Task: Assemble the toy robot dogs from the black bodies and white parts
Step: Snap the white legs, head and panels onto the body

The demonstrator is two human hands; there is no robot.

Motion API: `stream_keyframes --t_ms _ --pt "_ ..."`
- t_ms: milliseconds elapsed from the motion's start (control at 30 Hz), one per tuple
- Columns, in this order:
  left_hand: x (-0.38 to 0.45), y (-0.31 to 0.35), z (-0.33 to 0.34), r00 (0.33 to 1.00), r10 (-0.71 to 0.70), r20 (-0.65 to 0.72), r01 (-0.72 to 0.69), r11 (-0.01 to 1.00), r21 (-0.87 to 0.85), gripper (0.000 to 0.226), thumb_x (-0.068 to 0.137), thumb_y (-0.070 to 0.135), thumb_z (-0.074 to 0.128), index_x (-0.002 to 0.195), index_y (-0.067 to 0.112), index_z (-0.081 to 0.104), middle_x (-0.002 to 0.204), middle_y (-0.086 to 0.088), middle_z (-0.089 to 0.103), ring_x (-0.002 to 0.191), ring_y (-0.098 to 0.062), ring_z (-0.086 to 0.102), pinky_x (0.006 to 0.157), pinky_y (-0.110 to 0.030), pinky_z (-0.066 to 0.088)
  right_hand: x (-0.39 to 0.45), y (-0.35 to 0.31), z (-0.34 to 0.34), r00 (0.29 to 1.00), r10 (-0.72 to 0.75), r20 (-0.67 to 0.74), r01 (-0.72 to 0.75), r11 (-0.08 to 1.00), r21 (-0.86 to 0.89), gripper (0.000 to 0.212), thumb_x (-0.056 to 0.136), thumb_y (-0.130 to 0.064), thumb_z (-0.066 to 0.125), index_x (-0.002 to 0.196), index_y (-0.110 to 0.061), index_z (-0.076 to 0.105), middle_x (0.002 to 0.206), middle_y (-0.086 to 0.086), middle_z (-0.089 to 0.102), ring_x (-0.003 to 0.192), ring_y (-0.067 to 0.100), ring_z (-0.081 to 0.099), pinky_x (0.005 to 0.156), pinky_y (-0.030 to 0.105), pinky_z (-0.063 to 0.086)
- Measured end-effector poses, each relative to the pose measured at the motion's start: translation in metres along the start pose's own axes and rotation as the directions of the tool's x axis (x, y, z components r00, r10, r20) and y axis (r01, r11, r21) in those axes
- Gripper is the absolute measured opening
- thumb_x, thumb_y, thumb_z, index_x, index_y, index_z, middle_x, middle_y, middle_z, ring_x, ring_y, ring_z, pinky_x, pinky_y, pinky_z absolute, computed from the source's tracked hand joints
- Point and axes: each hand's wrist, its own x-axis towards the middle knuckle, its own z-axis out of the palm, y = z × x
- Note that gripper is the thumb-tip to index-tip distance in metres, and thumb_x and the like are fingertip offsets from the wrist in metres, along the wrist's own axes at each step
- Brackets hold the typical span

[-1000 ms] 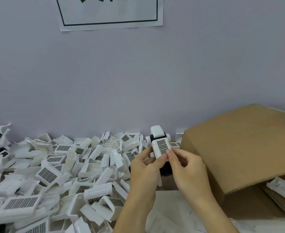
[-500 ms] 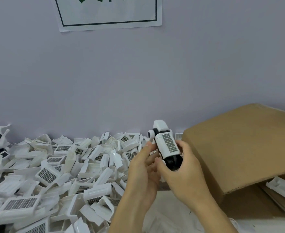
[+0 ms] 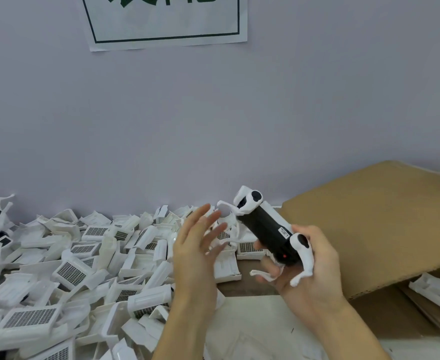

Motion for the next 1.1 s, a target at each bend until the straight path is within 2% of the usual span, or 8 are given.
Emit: stream_keyframes --t_ms 133,367,533,667,733,800,933,1100 --pt "-0.004 -0.002 0.003 0.973 -0.058 0.225 0.072 0.996 -0.055 0.028 0.082 0.032 0.068 0.093 0.006 0.065 0.083 -0.010 0.060 0.078 -0.026 0.057 0.071 -0.038 0.052 -0.005 0.000 0.005 0.968 0.160 0.196 -0.167 0.986 0.018 0.042 0.081 -0.034 0.049 0.088 -0.003 0.076 0.078 0.020 0.055 0.048 0.023 0.041 0.051 0.037 0.050" --pt "-0.001 -0.004 -0.002 0.970 -0.044 0.241 0.061 0.996 -0.061 0.023 0.086 0.027 0.061 0.089 0.005 0.070 0.084 -0.012 0.062 0.074 -0.027 0.051 0.070 -0.037 0.048 0.000 0.003 0.001 0.940 0.235 0.249 -0.233 0.972 -0.038 0.048 0.088 -0.037 0.044 0.098 -0.001 0.074 0.080 0.020 0.055 0.051 0.025 0.046 0.057 0.039 0.052" --pt "0.002 -0.007 -0.002 0.984 -0.100 0.146 0.105 0.994 -0.025 0.017 0.096 0.014 0.060 0.101 0.001 0.070 0.098 -0.015 0.063 0.089 -0.036 0.056 0.074 -0.047 0.052 0.002 0.007 -0.001 0.989 0.063 0.137 -0.049 0.993 -0.106 0.041 0.075 -0.030 0.062 0.096 0.002 0.075 0.080 0.023 0.058 0.063 0.029 0.051 0.066 0.039 0.049" --pt "0.005 -0.011 0.001 0.985 -0.164 -0.051 0.163 0.986 -0.013 0.014 0.095 0.015 0.065 0.104 0.007 0.073 0.107 -0.014 0.070 0.093 -0.026 0.064 0.076 -0.036 0.060 0.004 0.014 0.004 0.990 -0.130 0.044 0.138 0.942 -0.307 0.033 0.078 -0.031 0.060 0.090 -0.006 0.078 0.086 0.019 0.068 0.073 0.026 0.060 0.070 0.040 0.050" --pt "0.006 -0.016 0.002 0.975 -0.180 -0.132 0.184 0.983 0.015 0.012 0.096 0.013 0.065 0.106 0.008 0.069 0.112 -0.013 0.072 0.089 -0.025 0.072 0.075 -0.036 0.060 0.003 0.019 0.008 0.973 -0.227 0.044 0.224 0.876 -0.428 0.026 0.086 -0.028 0.065 0.101 -0.013 0.079 0.097 0.017 0.075 0.088 0.029 0.068 0.083 0.047 0.055" --pt "0.007 -0.020 0.003 0.962 -0.166 -0.216 0.187 0.979 0.082 0.012 0.096 0.012 0.066 0.108 0.007 0.066 0.109 -0.014 0.073 0.081 -0.025 0.076 0.074 -0.034 0.061 0.002 0.021 0.013 0.949 -0.313 0.038 0.288 0.812 -0.508 0.020 0.093 -0.016 0.071 0.112 -0.020 0.076 0.103 0.004 0.078 0.101 0.019 0.072 0.085 0.035 0.059" --pt "0.006 -0.018 0.003 0.972 -0.090 -0.216 0.129 0.977 0.172 0.019 0.095 0.011 0.061 0.085 0.010 0.077 0.089 -0.011 0.078 0.069 -0.020 0.076 0.055 -0.023 0.057 0.002 0.027 0.014 0.896 -0.435 0.085 0.367 0.621 -0.693 0.055 0.077 0.003 0.081 0.116 -0.035 0.070 0.105 -0.018 0.074 0.103 0.006 0.070 0.080 0.021 0.058" --pt "-0.001 -0.013 0.010 0.984 -0.175 0.012 0.175 0.984 0.020 0.029 0.090 0.036 0.063 0.072 0.023 0.081 0.081 -0.005 0.077 0.069 -0.014 0.072 0.057 -0.025 0.055 0.006 0.036 0.014 0.694 -0.643 0.324 0.457 0.045 -0.888 0.064 0.064 0.003 0.087 0.107 -0.038 0.062 0.107 -0.022 0.061 0.103 0.007 0.055 0.084 0.029 0.049"
